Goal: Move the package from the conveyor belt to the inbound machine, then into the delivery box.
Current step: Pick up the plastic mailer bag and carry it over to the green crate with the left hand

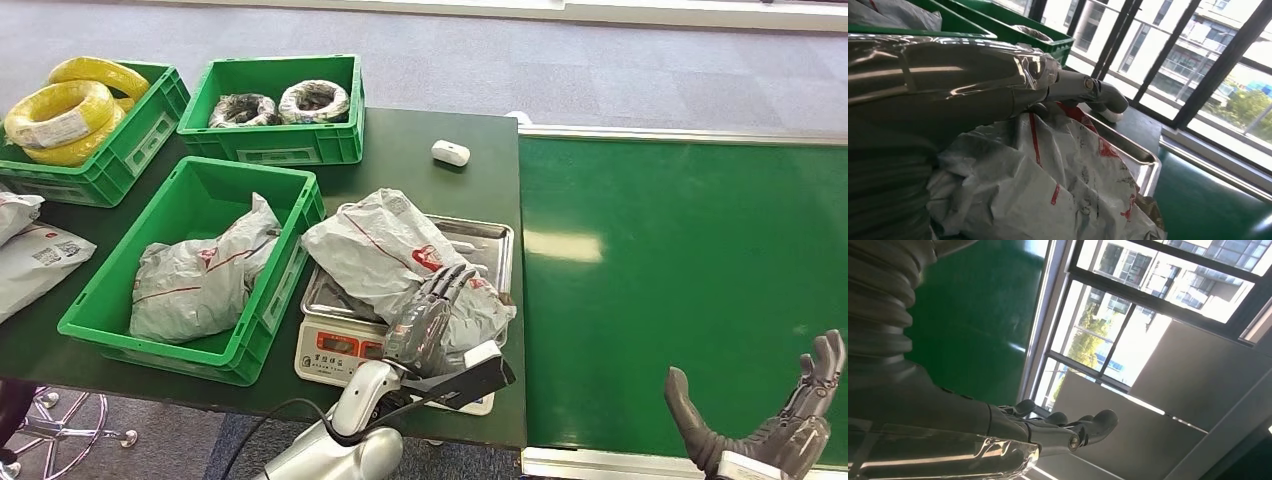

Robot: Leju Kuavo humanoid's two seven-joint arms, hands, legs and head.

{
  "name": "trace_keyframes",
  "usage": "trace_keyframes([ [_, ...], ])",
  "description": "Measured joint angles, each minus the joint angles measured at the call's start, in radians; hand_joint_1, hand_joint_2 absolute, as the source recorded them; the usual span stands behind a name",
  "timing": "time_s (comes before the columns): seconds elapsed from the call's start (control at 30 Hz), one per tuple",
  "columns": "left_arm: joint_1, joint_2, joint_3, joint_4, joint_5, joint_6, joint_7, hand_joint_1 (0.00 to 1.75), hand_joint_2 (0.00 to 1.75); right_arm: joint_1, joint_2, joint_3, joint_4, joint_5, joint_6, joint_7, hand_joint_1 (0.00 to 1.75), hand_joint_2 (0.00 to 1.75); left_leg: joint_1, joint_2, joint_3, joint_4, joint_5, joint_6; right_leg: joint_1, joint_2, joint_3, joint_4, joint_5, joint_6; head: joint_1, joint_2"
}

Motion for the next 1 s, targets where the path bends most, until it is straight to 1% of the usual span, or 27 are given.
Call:
trace_keyframes([
  [0.07,-0.001,0.000,0.000,0.004,-0.005,0.003,0.004,0.00,1.75,-0.001,0.000,0.002,0.000,0.001,0.000,0.001,0.00,1.75,0.000,0.000,0.000,0.000,0.000,0.000,0.000,0.000,0.000,0.000,0.000,0.000,0.000,0.000],
  [0.2,-0.041,-0.002,0.027,0.150,-0.285,0.033,0.190,0.00,1.75,-0.047,0.012,0.063,0.000,0.031,0.009,0.042,0.00,1.75,0.000,0.000,0.002,0.000,0.000,0.000,0.000,0.000,0.002,0.000,0.000,0.000,0.000,0.000],
  [0.23,-0.043,-0.002,0.036,0.160,-0.306,0.024,0.204,0.00,1.75,-0.053,0.016,0.067,0.000,0.035,0.014,0.046,0.00,1.75,0.000,0.000,0.002,0.000,0.000,0.000,0.000,0.000,0.002,0.000,0.000,0.000,0.000,0.000],
  [0.27,-0.045,-0.002,0.043,0.167,-0.318,0.018,0.210,0.34,1.75,-0.058,0.019,0.068,0.000,0.038,0.019,0.048,0.00,1.75,0.000,0.000,0.002,0.000,0.000,0.000,0.000,0.000,0.003,0.000,0.000,0.000,0.000,0.000],
  [0.37,-0.050,-0.003,0.063,0.184,-0.330,0.002,0.217,1.48,1.75,-0.069,0.027,0.073,0.000,0.043,0.027,0.052,0.00,1.75,0.000,0.000,0.004,0.000,0.000,0.000,0.000,0.000,0.005,0.000,0.000,0.000,0.000,0.000],
  [0.4,-0.050,-0.003,0.069,0.189,-0.332,-0.007,0.218,1.53,1.75,-0.071,0.030,0.075,0.000,0.045,0.031,0.053,0.00,1.75,0.000,0.000,0.005,0.000,0.000,0.000,0.000,0.000,0.006,0.000,0.000,0.000,0.000,0.000],
  [0.47,-0.048,-0.005,0.085,0.195,-0.331,-0.025,0.214,1.55,1.75,-0.074,0.035,0.075,0.000,0.049,0.041,0.055,0.00,1.75,0.000,0.000,0.006,-0.001,0.000,0.000,0.000,0.000,0.008,0.000,0.000,0.000,0.000,0.000],
  [0.57,-0.040,-0.009,0.112,0.194,-0.319,-0.043,0.189,1.53,1.75,-0.073,0.040,0.075,0.000,0.052,0.050,0.057,0.00,1.75,0.000,0.000,0.007,-0.001,0.000,0.000,0.000,0.000,0.008,0.000,0.001,-0.001,0.000,0.000],
  [0.63,-0.031,-0.011,0.131,0.190,-0.311,-0.047,0.168,1.43,1.75,-0.071,0.041,0.075,0.000,0.052,0.052,0.056,0.00,1.75,0.000,0.000,0.008,-0.001,0.001,0.000,0.000,0.000,0.008,0.000,0.002,-0.001,-0.001,0.000],
  [0.67,-0.026,-0.011,0.140,0.185,-0.307,-0.048,0.158,1.13,1.75,-0.069,0.042,0.075,0.000,0.051,0.053,0.056,0.00,1.75,0.000,0.000,0.008,-0.001,0.001,0.000,0.000,0.001,0.008,0.000,0.002,-0.001,-0.001,0.000],
  [0.73,-0.012,-0.011,0.159,0.165,-0.294,-0.050,0.137,0.41,1.75,-0.062,0.041,0.075,0.000,0.045,0.050,0.052,0.00,1.75,0.000,0.001,0.009,-0.001,0.001,0.000,0.000,0.001,0.008,0.000,0.002,-0.001,0.000,0.000],
  [0.77,-0.005,-0.011,0.168,0.152,-0.282,-0.053,0.126,0.08,1.75,-0.059,0.040,0.075,0.000,0.040,0.048,0.049,0.00,1.75,0.000,0.001,0.009,-0.001,0.001,0.000,0.000,0.001,0.008,0.000,0.002,-0.001,0.000,0.000],
  [0.8,0.004,-0.011,0.179,0.137,-0.266,-0.061,0.114,0.00,1.75,-0.055,0.039,0.075,0.000,0.035,0.046,0.047,0.00,1.75,0.000,0.001,0.009,-0.001,0.001,0.000,0.000,0.001,0.008,0.000,0.002,-0.001,0.000,0.000],
  [0.93,0.039,-0.007,0.211,0.069,-0.200,-0.120,0.080,0.00,1.75,-0.048,0.037,0.075,0.000,0.028,0.042,0.045,0.00,1.75,0.000,0.000,0.007,-0.001,0.001,0.000,0.000,0.001,0.007,0.000,0.002,-0.001,0.000,0.000],
  [1.0,0.050,-0.005,0.222,0.043,-0.189,-0.132,0.075,0.00,1.75,-0.048,0.037,0.075,0.000,0.027,0.042,0.045,0.00,1.75,0.000,0.000,0.007,-0.001,0.001,0.000,0.000,0.001,0.006,0.000,0.002,-0.001,0.000,0.000],
])
